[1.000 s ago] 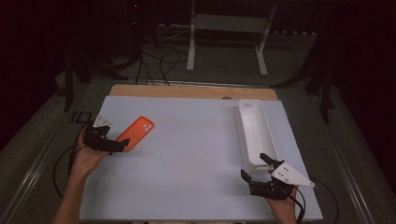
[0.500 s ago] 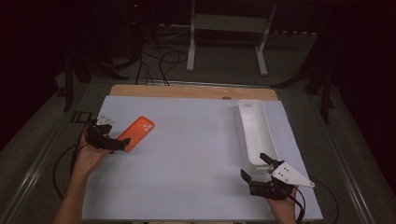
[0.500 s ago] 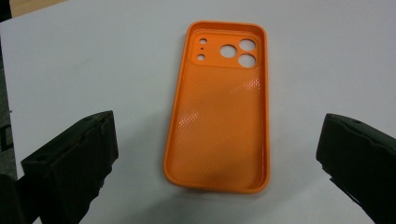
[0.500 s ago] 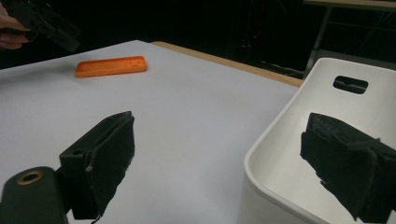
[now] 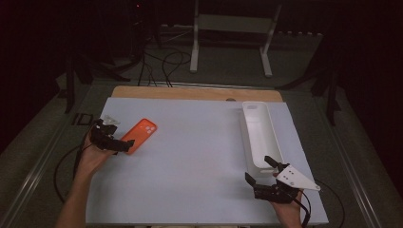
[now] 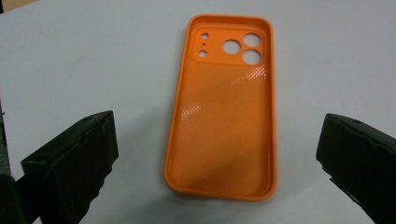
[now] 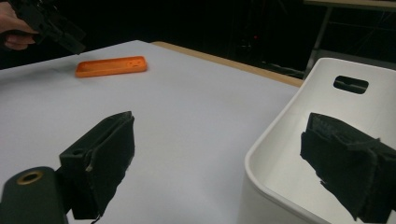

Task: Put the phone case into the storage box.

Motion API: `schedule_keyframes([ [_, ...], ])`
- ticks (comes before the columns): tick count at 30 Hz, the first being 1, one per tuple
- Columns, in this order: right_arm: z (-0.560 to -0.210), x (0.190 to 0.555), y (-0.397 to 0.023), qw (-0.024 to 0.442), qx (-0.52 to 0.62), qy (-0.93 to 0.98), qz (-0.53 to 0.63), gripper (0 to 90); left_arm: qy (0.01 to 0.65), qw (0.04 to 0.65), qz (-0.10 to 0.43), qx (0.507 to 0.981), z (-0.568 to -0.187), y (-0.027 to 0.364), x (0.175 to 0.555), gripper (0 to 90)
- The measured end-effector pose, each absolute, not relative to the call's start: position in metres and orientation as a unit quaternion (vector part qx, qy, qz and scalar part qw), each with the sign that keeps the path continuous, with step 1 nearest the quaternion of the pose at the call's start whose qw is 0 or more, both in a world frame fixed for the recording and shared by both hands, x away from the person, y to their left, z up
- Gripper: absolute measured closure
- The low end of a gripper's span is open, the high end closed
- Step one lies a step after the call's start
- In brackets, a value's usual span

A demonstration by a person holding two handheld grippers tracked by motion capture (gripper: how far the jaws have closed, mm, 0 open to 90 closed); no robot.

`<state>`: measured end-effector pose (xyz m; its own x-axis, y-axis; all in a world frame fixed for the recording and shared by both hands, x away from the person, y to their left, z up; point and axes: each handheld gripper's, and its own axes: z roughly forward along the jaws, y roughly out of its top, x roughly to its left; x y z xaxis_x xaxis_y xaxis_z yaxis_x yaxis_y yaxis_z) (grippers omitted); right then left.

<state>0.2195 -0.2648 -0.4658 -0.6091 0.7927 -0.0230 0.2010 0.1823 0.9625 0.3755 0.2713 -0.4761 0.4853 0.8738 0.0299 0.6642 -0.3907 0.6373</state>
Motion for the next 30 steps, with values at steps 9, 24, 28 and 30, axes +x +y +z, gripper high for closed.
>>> schedule_keyframes([
  [9,-0.465,0.219,-0.266,0.275,0.347,0.717,0.538,9.6,0.469,0.285,0.173,0.818,-0.483,0.271,0.380,0.0],
  [24,-0.466,0.220,-0.265,0.273,0.346,0.719,0.537,9.6,0.477,0.266,0.170,0.820,-0.493,0.273,0.388,0.0],
  [28,-0.467,0.220,-0.265,0.273,0.347,0.719,0.537,9.6,0.480,0.264,0.164,0.821,-0.496,0.273,0.390,0.1],
  [30,-0.466,0.220,-0.265,0.273,0.348,0.719,0.537,9.6,0.478,0.265,0.162,0.821,-0.498,0.272,0.391,0.0],
])
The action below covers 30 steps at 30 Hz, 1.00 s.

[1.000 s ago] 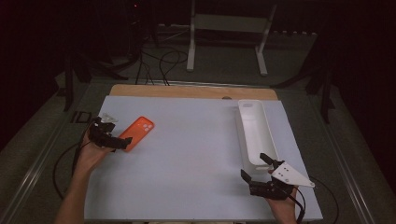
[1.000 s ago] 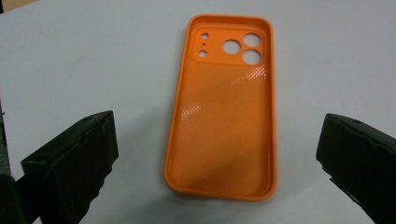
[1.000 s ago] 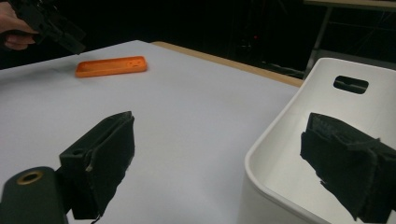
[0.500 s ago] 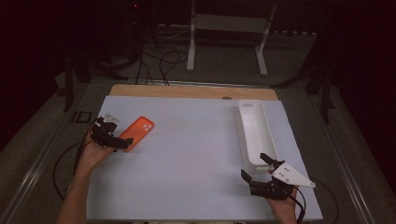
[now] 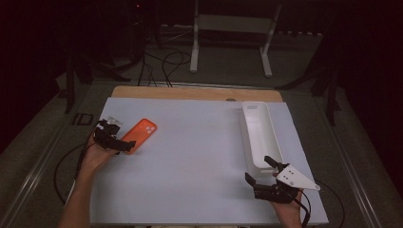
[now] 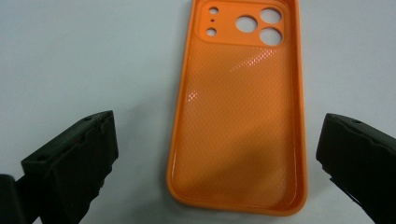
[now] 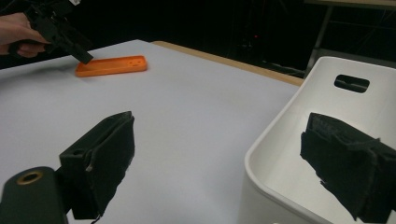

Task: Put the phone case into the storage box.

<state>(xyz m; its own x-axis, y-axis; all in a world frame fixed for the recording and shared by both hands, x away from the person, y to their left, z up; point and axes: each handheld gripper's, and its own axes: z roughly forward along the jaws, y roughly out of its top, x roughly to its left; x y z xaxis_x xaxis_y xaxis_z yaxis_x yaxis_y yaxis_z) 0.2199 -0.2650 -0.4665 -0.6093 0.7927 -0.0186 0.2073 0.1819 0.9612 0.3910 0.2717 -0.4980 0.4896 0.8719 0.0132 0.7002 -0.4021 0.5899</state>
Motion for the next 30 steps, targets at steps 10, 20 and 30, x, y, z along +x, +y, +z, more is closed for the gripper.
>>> schedule_keyframes([
  [10,-0.466,0.220,-0.266,0.274,0.348,0.718,0.537,9.6,0.477,0.256,0.153,0.827,-0.503,0.267,0.392,0.0],
  [20,-0.466,0.220,-0.266,0.274,0.347,0.719,0.536,9.6,0.484,0.242,0.143,0.828,-0.511,0.266,0.395,0.0],
  [30,-0.466,0.220,-0.266,0.275,0.347,0.719,0.536,9.6,0.488,0.225,0.135,0.833,-0.517,0.265,0.397,0.1],
])
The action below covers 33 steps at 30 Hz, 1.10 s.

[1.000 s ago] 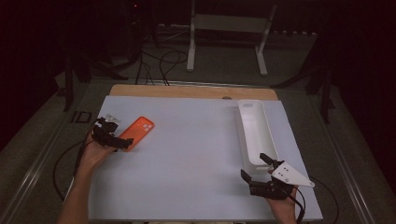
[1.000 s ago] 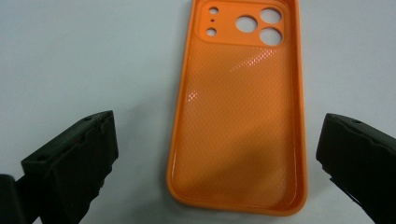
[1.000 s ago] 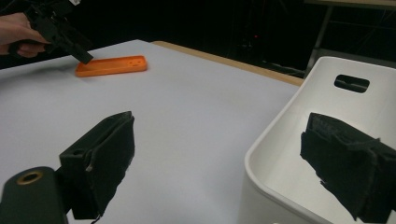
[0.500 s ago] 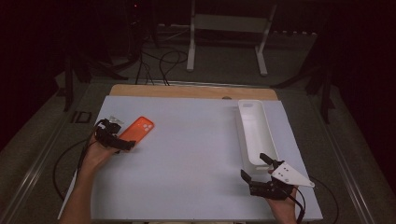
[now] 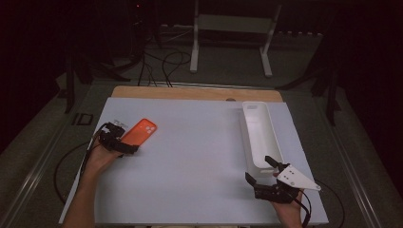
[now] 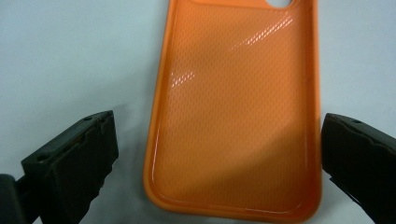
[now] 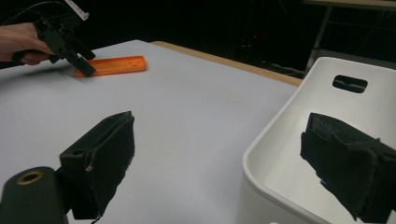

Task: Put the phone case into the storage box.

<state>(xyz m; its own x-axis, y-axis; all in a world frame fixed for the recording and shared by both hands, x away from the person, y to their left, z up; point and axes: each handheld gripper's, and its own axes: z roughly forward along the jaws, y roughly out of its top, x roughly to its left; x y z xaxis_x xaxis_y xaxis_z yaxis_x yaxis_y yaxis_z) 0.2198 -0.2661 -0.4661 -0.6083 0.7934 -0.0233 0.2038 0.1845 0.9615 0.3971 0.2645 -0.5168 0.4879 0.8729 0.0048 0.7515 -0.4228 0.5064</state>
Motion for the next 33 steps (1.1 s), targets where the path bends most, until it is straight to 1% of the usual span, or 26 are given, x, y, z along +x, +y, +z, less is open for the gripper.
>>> schedule_keyframes([
  [4,-0.4661,0.2197,-0.2663,0.275,0.348,0.719,0.536,9.6,0.493,0.223,0.126,0.831,-0.5172,0.2645,0.3977,0.3],
  [6,-0.4664,0.2200,-0.2661,0.275,0.347,0.719,0.536,9.7,0.490,0.222,0.124,0.834,-0.5159,0.2639,0.3970,3.0],
  [9,-0.4662,0.2198,-0.2650,0.274,0.344,0.720,0.536,9.6,0.484,0.223,0.121,0.837,-0.5140,0.2626,0.3958,9.3],
  [11,-0.4662,0.2199,-0.2644,0.274,0.345,0.721,0.536,9.6,0.484,0.222,0.120,0.838,-0.5136,0.2623,0.3959,10.6],
  [19,-0.4662,0.2197,-0.2636,0.275,0.343,0.722,0.535,9.7,0.486,0.218,0.117,0.838,-0.5131,0.2613,0.3963,12.3],
  [23,-0.4662,0.2197,-0.2637,0.275,0.343,0.722,0.534,9.7,0.484,0.216,0.116,0.840,-0.5117,0.2607,0.3958,15.8],
  [33,-0.4663,0.2201,-0.2648,0.276,0.347,0.721,0.532,9.7,0.491,0.215,0.121,0.835,-0.5098,0.2588,0.3934,16.7],
])
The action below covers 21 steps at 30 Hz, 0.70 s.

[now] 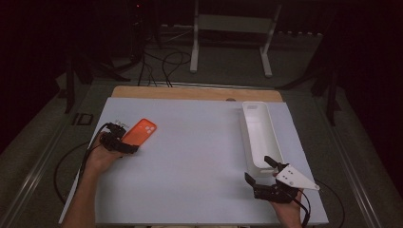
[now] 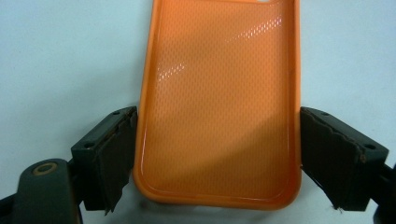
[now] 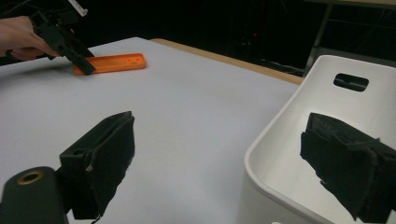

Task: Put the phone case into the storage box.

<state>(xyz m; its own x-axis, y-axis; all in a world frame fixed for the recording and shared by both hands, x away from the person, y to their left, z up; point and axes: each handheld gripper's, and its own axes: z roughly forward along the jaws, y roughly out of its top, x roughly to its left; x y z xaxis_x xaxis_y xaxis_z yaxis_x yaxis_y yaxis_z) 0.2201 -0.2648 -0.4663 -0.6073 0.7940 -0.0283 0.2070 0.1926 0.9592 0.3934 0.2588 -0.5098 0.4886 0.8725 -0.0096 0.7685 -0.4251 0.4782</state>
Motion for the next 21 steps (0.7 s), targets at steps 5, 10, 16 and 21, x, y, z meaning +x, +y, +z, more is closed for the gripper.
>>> schedule_keyframes([
  [5,-0.466,0.220,-0.265,0.276,0.348,0.721,0.533,9.7,0.487,0.218,0.134,0.835,-0.507,0.258,0.391,16.8],
  [10,-0.466,0.220,-0.265,0.276,0.347,0.721,0.532,9.7,0.489,0.234,0.142,0.828,-0.500,0.259,0.389,16.8],
  [16,-0.466,0.220,-0.265,0.276,0.347,0.721,0.533,9.7,0.487,0.246,0.150,0.824,-0.494,0.262,0.386,16.8],
  [21,-0.466,0.220,-0.264,0.276,0.346,0.721,0.533,9.7,0.483,0.249,0.165,0.823,-0.489,0.262,0.382,16.8],
])
